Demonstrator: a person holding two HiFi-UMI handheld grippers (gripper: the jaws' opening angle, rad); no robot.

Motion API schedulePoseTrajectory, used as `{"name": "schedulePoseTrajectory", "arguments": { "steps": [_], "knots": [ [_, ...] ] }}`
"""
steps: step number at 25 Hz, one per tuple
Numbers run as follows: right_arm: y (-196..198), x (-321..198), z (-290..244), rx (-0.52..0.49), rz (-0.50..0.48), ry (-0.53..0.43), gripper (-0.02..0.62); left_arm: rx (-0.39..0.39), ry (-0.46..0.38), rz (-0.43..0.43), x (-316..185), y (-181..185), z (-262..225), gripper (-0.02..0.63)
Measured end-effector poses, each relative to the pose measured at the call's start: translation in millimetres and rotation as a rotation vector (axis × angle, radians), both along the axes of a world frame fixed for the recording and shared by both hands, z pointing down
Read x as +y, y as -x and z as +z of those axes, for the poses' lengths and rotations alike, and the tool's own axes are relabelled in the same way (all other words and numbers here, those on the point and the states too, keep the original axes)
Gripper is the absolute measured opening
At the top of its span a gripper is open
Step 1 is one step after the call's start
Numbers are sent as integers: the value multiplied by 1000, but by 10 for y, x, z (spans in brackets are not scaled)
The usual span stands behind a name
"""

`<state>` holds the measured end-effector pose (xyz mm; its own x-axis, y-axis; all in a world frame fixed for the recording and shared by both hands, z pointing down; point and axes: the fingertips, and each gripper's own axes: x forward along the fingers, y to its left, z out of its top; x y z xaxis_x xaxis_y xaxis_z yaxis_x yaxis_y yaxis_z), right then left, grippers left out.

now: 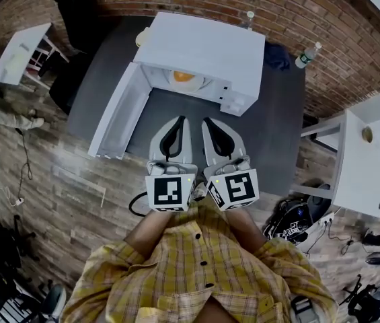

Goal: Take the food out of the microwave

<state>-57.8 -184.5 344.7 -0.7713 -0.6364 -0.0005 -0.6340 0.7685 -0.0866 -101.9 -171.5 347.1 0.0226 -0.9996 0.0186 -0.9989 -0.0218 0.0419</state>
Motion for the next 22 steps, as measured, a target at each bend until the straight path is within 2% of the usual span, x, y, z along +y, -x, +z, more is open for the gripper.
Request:
{"name": "schedulePoseTrajectory", "arguments": {
  "steps": [2, 5, 10, 18, 22],
  "knots": [
    [-12, -27, 10, -1, -11, -1, 3, -13, -21, -2, -41, -50, -43, -2],
    [-46, -72, 48, -6, -24, 4, 4, 7, -49, -21, -93, -95, -75, -2],
    [-117, -113, 114, -7, -33, 3, 4, -23, 4, -27, -119, -120, 93, -2],
    [-67, -173, 208, 8, -13, 24, 4, 92, 82, -21, -287, 95, 368, -2],
    [-31, -219, 220, 18, 16, 32, 4, 115, 120, -10, -433, 244, 492, -2]
  ]
}}
